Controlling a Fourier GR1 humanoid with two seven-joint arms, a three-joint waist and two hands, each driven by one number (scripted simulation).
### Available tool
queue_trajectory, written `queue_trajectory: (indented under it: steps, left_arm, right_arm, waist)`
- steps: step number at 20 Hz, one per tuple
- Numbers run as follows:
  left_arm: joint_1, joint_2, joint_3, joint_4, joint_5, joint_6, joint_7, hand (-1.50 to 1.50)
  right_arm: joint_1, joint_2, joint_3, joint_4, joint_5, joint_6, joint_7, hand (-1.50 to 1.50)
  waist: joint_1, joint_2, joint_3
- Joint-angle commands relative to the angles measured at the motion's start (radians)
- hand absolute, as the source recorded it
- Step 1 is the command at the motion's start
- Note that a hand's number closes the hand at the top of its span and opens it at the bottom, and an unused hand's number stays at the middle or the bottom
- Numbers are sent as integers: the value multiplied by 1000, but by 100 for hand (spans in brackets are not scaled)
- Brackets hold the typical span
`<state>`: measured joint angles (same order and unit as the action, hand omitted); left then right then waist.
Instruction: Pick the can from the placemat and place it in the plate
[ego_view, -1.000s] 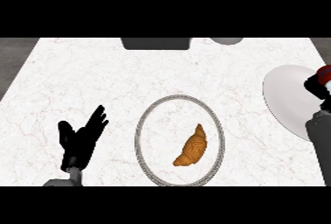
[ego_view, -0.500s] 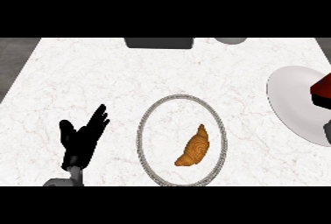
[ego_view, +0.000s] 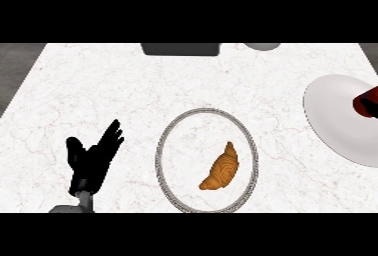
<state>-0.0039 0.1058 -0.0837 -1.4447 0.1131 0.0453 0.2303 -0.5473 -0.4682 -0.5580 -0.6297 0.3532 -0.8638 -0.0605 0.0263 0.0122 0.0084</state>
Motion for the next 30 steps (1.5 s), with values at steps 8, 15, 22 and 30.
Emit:
queue_trajectory:
  steps: [8,15,22,30]
  left_arm:
    - [-7,-22,10,40,-13,17,-3,0]
    - [41,19,37,-9,2,-18,-4,0]
    - [86,-5,18,24,-25,-23,-60,0]
    - [30,-26,18,-71,-35,11,56,0]
  right_arm:
    - [143,15,-238,-30,-372,280,-412,-150]
    - [389,140,-114,-358,-396,447,-300,-150]
    - [612,234,12,-690,-321,410,-119,-150]
    - [808,395,116,-943,-217,350,-80,-150]
  waist:
    - [-27,-10,-7]
    - [-41,-18,-10]
    - [-34,-15,-10]
    - [-29,-13,-9]
